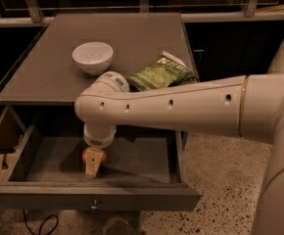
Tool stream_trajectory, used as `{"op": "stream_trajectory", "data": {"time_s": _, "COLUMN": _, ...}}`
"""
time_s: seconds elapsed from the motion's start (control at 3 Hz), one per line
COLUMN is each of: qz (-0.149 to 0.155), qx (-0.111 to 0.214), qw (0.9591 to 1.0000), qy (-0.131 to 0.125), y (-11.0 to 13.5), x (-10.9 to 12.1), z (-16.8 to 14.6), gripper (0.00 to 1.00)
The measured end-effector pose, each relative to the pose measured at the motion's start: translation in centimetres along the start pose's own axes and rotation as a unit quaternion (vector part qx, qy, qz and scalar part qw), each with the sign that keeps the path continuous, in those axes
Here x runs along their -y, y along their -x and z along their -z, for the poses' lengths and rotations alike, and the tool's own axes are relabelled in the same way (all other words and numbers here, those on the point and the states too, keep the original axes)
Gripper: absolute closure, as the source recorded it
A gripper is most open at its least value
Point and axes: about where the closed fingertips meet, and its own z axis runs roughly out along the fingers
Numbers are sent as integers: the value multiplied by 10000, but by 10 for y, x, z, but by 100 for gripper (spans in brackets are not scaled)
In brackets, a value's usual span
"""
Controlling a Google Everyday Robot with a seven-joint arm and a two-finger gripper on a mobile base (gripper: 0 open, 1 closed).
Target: Pick apple from top drawer and place on counter
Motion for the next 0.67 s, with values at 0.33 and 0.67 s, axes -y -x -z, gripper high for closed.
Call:
{"op": "stream_trajectory", "data": {"time_s": 0.33, "qz": -4, "qx": 72, "qw": 10000, "qy": 46, "y": 8, "x": 1, "z": -12, "gripper": 0}}
{"op": "stream_trajectory", "data": {"time_s": 0.67, "qz": 3, "qx": 126, "qw": 9999, "qy": 85, "y": 13, "x": 0, "z": -19, "gripper": 0}}
